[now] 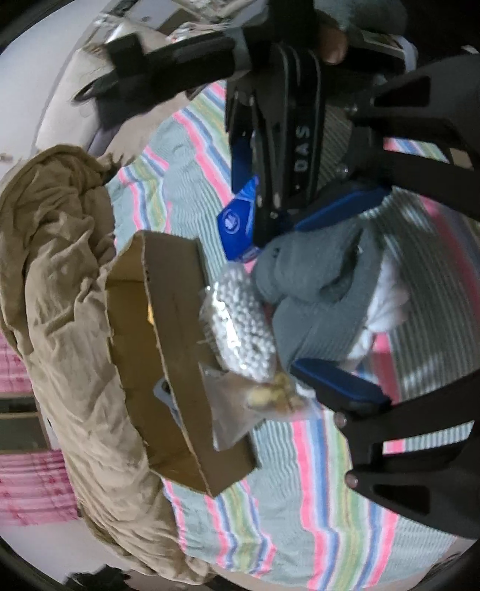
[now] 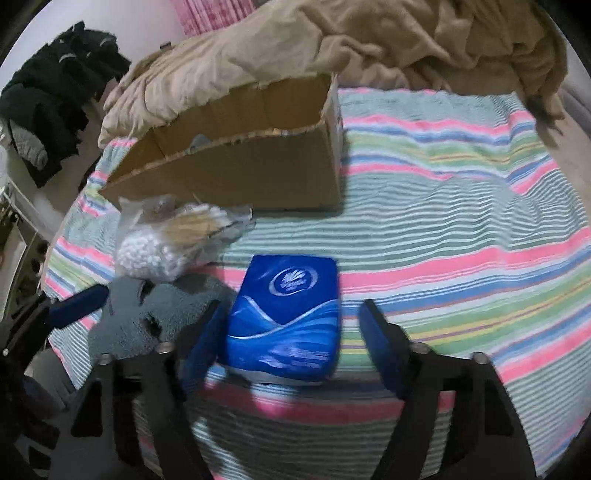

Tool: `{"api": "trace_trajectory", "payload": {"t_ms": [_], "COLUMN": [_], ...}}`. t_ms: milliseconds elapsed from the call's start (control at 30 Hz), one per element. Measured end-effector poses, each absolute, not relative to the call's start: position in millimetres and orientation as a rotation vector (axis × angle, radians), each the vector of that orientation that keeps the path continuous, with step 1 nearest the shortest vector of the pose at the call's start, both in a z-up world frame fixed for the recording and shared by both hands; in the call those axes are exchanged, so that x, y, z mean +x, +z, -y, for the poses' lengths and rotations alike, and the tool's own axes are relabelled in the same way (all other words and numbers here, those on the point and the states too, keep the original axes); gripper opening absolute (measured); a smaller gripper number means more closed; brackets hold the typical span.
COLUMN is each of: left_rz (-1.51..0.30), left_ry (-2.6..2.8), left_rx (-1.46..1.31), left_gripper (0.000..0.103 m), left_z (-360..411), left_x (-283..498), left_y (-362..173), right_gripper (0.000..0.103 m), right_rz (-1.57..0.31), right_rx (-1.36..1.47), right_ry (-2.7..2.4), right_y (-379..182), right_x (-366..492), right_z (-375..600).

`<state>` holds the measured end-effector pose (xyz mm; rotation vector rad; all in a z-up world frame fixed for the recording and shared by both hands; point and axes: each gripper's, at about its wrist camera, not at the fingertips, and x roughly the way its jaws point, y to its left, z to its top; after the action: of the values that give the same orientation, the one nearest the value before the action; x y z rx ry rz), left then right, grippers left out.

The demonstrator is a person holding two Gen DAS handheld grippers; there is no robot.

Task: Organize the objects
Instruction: 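Grasp the blue Vinda tissue pack with the right gripper, then grasp the second grey glove with the left gripper while the right lifts the tissue pack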

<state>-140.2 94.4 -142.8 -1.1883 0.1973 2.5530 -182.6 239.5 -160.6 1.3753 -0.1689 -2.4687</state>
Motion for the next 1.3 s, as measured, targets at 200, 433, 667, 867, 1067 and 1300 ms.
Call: {"api": "trace_trajectory", "payload": {"t_ms": [200, 433, 667, 867, 1067, 1300], "left_rz": [-0.245, -0.182, -0.131, -0.232, -0.378, -0.295], "left_ry": [2.547, 2.548, 2.535, 2.443, 2.495, 2.512], "left_rx": [-1.139, -1.091, -1.088, -1.192, -1.320, -1.251], "left_gripper": [0.050, 0.009, 0.003, 0.035, 0.085, 0.043], "left_z": [-106, -101, -91, -118, -132, -116], "left_x": [-140, -131, -120, -135, -155, -149], "left_y": [-138, -121, -112, -131, -162, -149], "right_gripper": [0.052, 0.052, 0.052, 0.053, 0.053, 0.053], "right_rz": [0.188, 0.239, 0.254, 0.266, 0.294, 0.325], "right_rx": [1.360, 1.332, 1.276, 1.274, 1.280, 1.281], "right_ry": [-2.473, -2.527, -2.543, -2.543, -2.562, -2.583], "right_y": [-159, -143, -123, -121, -120, -120], "right_x": [-177, -160, -143, -138, -132, -130], "right_z": [-250, -275, -276, -275, -287, -300]}}
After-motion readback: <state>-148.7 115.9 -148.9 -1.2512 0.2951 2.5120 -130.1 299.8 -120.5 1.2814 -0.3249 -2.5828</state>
